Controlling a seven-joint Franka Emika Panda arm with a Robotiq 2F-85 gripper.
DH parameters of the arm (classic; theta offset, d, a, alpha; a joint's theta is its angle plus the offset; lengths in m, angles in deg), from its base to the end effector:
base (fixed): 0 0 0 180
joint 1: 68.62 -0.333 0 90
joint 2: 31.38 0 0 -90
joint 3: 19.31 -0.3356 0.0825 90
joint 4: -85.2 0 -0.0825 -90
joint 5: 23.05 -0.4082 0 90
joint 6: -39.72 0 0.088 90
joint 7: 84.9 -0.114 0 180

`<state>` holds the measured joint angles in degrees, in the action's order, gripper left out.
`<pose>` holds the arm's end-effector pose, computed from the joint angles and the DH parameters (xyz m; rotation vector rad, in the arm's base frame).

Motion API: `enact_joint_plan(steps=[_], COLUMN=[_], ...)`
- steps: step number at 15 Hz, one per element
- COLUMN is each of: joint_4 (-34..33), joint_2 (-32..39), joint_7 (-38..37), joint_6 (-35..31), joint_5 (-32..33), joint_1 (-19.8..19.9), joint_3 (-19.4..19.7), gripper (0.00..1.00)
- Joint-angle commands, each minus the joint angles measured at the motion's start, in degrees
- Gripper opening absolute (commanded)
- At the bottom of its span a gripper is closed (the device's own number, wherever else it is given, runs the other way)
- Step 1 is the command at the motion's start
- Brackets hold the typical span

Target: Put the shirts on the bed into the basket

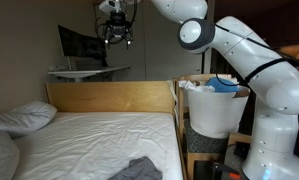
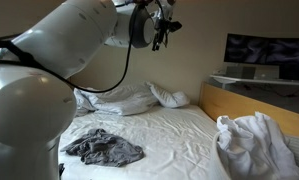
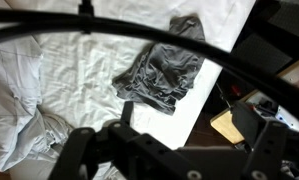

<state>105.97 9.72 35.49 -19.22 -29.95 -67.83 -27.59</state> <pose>0.6820 0.0492 0.6830 -1.2775 -2.7037 -0.2173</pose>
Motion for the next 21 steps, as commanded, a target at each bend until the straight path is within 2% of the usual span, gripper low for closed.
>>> enact_joint_plan(steps=[1, 4, 6, 14, 15, 17, 21], joint_4=[0.00, 0.33, 0.87, 1.68, 3.03, -0.72, -0.98], joint_2=[1.15, 2.35, 2.03, 3.64, 4.88, 9.91, 16.46], joint_7=[8.38, 11.55, 8.66, 9.92, 10.78, 11.10, 12.23], joint_6=[-4.68, -7.35, -6.18, -6.34, -4.95, 0.18, 7.03], joint_5=[5.20, 5.43, 4.10, 3.84, 4.59, 4.62, 4.62], joint_1=[-2.13, -2.47, -2.25, -2.67, -3.81, -5.52, -9.93], joint_3=[2.44, 2.51, 2.24, 1.86, 2.01, 1.53, 0.41], gripper=[1.00, 1.00, 1.00, 1.00, 1.00, 1.00, 1.00])
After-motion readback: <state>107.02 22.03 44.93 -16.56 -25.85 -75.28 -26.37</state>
